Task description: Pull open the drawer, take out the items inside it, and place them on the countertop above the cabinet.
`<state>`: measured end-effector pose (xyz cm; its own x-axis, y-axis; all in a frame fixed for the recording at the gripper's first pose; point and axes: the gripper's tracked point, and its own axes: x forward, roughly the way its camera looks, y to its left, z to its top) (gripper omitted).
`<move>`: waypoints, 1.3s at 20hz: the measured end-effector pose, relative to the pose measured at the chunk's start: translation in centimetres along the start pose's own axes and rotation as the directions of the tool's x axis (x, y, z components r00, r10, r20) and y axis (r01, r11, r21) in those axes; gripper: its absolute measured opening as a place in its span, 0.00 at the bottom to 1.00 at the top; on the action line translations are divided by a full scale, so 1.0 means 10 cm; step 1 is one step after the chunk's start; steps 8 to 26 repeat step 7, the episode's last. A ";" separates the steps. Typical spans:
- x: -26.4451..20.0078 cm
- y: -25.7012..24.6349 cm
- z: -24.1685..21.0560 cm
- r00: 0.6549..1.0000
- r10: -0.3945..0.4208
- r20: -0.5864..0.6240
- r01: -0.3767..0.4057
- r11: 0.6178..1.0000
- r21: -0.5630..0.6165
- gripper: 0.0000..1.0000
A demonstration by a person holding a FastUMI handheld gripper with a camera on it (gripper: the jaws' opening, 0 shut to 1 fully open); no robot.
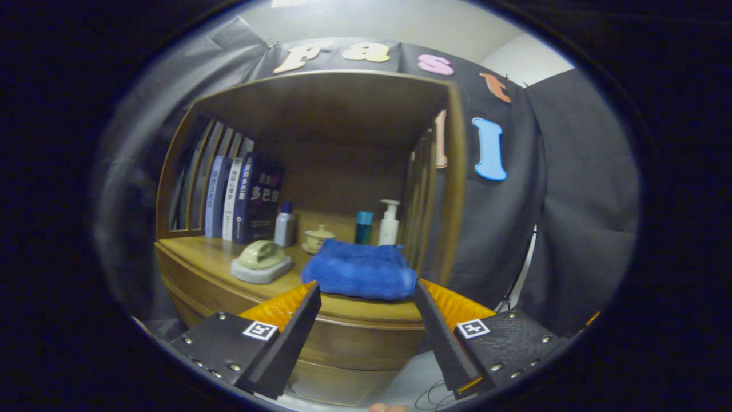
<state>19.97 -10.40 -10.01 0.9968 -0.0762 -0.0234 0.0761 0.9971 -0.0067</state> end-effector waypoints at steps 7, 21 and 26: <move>-0.61 -0.98 -0.59 0.998 0.008 -0.062 0.000 0.992 0.129 0.98; -0.61 -0.98 -0.59 0.998 0.008 -0.062 0.000 0.992 0.129 0.98; -0.61 -0.98 -0.59 0.998 0.008 -0.062 0.000 0.992 0.129 0.98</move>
